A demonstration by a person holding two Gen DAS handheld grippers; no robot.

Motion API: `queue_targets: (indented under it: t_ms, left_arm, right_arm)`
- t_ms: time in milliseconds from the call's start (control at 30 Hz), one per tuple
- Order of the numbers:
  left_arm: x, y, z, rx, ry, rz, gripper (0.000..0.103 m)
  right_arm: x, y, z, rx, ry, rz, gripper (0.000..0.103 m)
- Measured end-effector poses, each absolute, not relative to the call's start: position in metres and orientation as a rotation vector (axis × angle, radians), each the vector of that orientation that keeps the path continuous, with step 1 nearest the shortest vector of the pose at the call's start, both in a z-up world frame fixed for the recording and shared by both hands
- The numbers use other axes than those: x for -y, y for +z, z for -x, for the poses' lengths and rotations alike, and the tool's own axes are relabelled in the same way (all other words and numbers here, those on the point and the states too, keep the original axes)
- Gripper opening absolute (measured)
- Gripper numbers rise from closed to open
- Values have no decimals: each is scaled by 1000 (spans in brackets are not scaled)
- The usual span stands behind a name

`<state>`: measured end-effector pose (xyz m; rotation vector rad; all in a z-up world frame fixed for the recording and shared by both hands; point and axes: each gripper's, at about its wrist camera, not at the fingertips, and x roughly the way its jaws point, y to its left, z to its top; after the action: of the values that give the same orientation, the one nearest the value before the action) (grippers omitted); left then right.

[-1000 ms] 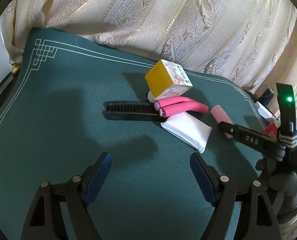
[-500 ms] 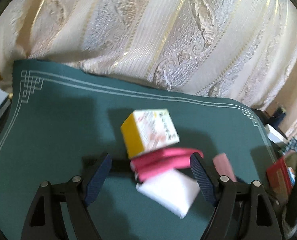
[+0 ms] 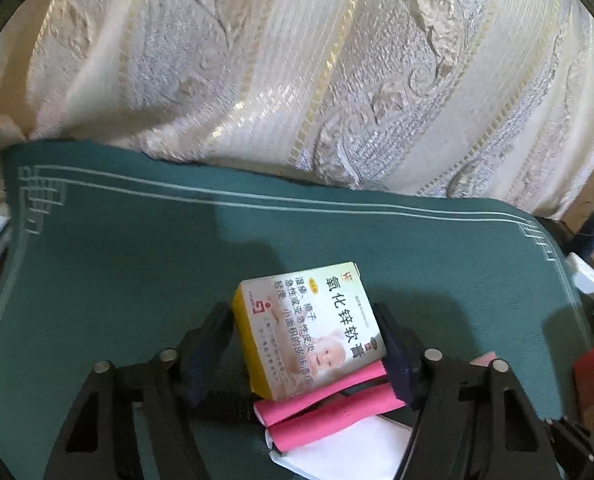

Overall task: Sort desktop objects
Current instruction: 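Grasp the yellow-and-white ointment box with the left tool, then carry the ointment box and pink roller into the tin box and open both tools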

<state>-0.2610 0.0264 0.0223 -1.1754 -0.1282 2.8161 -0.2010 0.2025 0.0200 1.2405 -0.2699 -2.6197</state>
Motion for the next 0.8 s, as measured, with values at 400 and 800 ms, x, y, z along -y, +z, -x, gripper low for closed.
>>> queue_targets:
  t_ms: [400,800]
  left_arm:
    - [-16,54,211,171,2776,1051,71]
    - [-19,75,146,181,2710,996,71]
  right_arm:
    - [-211,24,200,335,-2615,-1214,31]
    - [-213,47,148,331,-2597,-1176,31]
